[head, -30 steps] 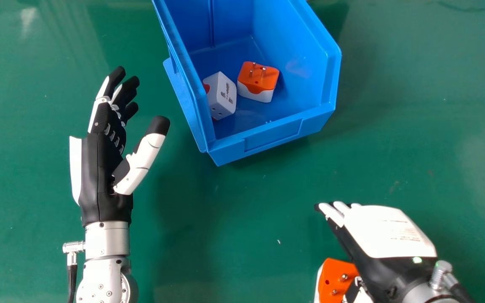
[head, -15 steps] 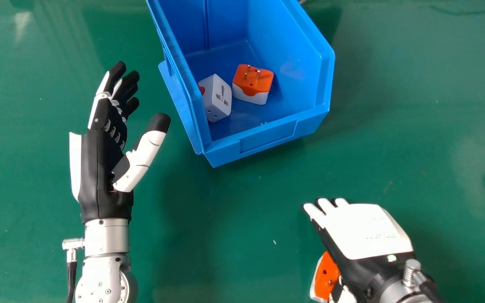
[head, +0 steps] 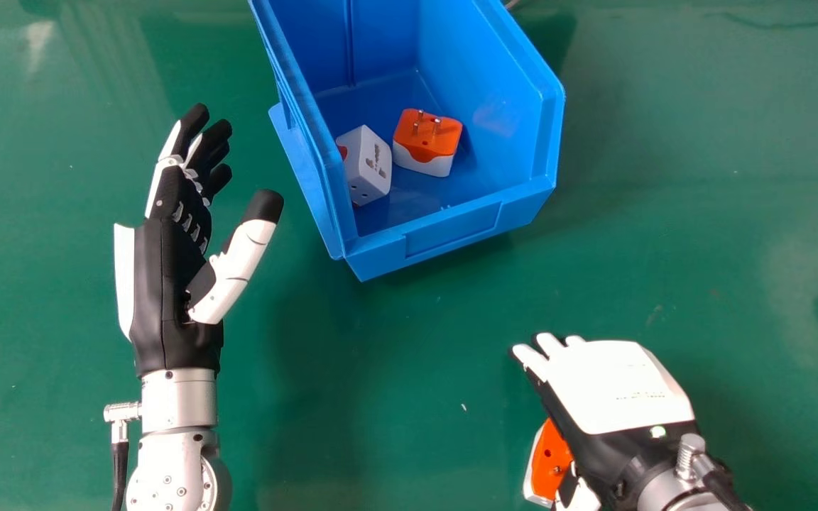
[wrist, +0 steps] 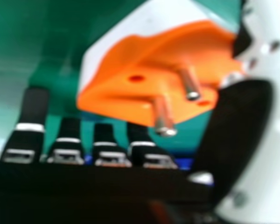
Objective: Pick all objects and put in blue box
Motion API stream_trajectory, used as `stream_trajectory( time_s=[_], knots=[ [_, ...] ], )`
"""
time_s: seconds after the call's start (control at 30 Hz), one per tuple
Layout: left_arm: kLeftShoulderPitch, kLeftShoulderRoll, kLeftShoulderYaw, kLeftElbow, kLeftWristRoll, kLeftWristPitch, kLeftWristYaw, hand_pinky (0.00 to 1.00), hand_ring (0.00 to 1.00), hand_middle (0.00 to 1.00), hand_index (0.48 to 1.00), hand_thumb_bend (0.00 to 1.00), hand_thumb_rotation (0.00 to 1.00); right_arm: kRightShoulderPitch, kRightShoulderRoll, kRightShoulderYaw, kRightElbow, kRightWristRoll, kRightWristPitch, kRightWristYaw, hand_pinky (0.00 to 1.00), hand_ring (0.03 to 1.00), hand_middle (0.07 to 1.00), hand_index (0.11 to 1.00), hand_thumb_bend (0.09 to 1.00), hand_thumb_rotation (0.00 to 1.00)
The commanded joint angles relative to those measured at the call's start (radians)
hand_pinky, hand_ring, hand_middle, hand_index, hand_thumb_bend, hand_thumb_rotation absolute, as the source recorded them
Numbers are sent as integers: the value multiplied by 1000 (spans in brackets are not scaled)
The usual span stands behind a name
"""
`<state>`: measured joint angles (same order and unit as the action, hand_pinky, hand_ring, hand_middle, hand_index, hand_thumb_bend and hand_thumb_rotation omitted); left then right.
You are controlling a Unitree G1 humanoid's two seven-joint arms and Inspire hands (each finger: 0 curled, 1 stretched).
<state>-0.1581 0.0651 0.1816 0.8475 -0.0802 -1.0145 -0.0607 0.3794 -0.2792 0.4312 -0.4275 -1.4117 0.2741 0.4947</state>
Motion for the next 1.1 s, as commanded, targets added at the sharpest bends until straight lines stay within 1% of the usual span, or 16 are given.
stream_trajectory(
  time_s=[0.0,0.07,0.1,0.17,0.2,0.27,0.3,0.37,0.47,0.57,0.6,0.7,0.77,0.9,1.0,1.07],
  knots=[
    [-1,-2,-3,-20,-2,-6,-4,887,888,870,883,805,522,25,0,-6,14,-30,35,26,560,834,877,832,849,142],
    [-1,-1,-3,-20,-4,-5,-7,885,888,870,882,808,521,34,9,-6,14,-51,45,13,470,720,798,789,816,116],
    [-1,-1,-2,-19,-5,-4,-8,885,888,870,882,808,521,37,14,-6,14,-57,51,10,470,720,798,789,816,116],
    [-1,1,-2,-17,-3,-5,-7,885,888,871,883,811,520,39,18,-7,16,-66,54,3,368,581,694,752,741,74],
    [-2,2,-2,-15,0,-8,-6,885,888,871,883,811,520,40,21,-7,17,-70,55,-2,368,581,694,752,741,74],
    [-3,3,-2,-13,2,-9,-4,886,889,873,885,810,520,41,29,-7,18,-81,62,-11,291,480,618,726,673,47],
    [-5,3,-1,-11,2,-11,-3,886,889,873,885,810,520,40,34,-6,21,-93,69,-9,291,480,618,726,673,47],
    [-6,2,-1,-12,-1,-10,-6,885,888,873,884,810,521,41,45,-7,24,-103,79,-17,229,398,568,711,629,30],
    [-3,3,-1,-16,9,-6,3,886,889,874,884,809,519,35,63,-11,37,-111,95,-13,203,362,550,702,614,24],
    [-5,2,0,-13,5,-9,2,885,888,873,884,811,522,33,72,-16,41,-101,103,-12,140,269,511,668,586,12],
    [-4,1,0,-14,3,-8,1,885,888,873,884,811,522,32,74,-17,41,-100,106,-7,140,269,511,668,586,12],
    [-2,0,-2,-19,0,-5,-2,885,887,872,884,813,521,36,73,-25,40,-60,99,-31,117,234,497,604,564,7],
    [1,1,-2,-21,7,-5,3,885,887,872,884,813,520,38,73,-31,35,-30,95,-34,99,208,487,562,549,4],
    [0,1,-2,-14,8,-12,2,884,887,872,884,808,520,46,58,-39,23,25,72,-63,86,187,479,526,537,2],
    [6,1,-3,-23,11,-5,6,881,887,873,884,806,519,49,54,-46,23,54,60,-107,78,175,476,512,532,1],
    [8,0,-3,-22,7,-7,3,879,887,873,884,809,522,53,56,-54,26,91,51,-152,72,166,474,503,529,0]
  ],
)
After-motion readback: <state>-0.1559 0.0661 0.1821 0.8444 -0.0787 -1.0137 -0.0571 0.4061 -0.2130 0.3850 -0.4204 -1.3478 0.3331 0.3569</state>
